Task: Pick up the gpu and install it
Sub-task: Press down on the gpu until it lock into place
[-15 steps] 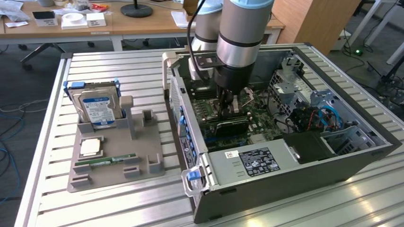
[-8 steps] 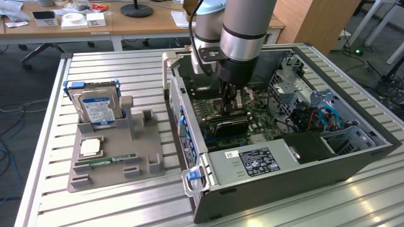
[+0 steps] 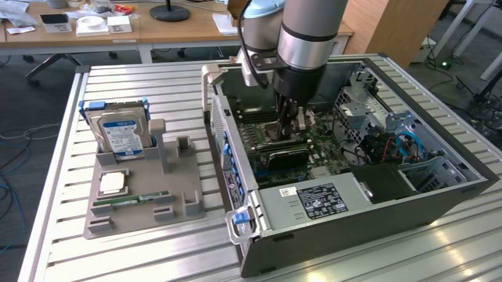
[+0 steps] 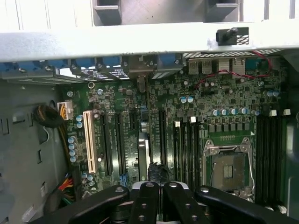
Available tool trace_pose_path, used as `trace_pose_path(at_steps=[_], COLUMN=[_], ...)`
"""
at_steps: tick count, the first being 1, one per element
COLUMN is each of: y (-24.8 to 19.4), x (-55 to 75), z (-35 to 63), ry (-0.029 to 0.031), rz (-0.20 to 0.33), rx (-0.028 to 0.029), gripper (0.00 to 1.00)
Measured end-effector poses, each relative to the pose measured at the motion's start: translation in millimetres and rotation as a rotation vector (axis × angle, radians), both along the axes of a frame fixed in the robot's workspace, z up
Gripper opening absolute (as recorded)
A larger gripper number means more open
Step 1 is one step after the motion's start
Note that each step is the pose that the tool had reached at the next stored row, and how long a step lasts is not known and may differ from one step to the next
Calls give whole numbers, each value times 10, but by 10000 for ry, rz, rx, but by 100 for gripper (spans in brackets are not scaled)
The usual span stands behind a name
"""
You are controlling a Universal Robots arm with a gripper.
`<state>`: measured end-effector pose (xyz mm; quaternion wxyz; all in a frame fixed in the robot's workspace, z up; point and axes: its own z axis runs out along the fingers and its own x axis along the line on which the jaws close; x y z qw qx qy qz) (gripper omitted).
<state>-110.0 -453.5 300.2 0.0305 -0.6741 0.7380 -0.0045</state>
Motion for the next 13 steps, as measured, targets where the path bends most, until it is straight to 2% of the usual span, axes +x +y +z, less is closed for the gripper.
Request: trace_pose_path(at_steps=[8, 13], y=[0, 0], x=[19, 20], z=[119, 127], ry=[0, 0], rz=[-11, -10], rx=[0, 0], gripper=[11, 11])
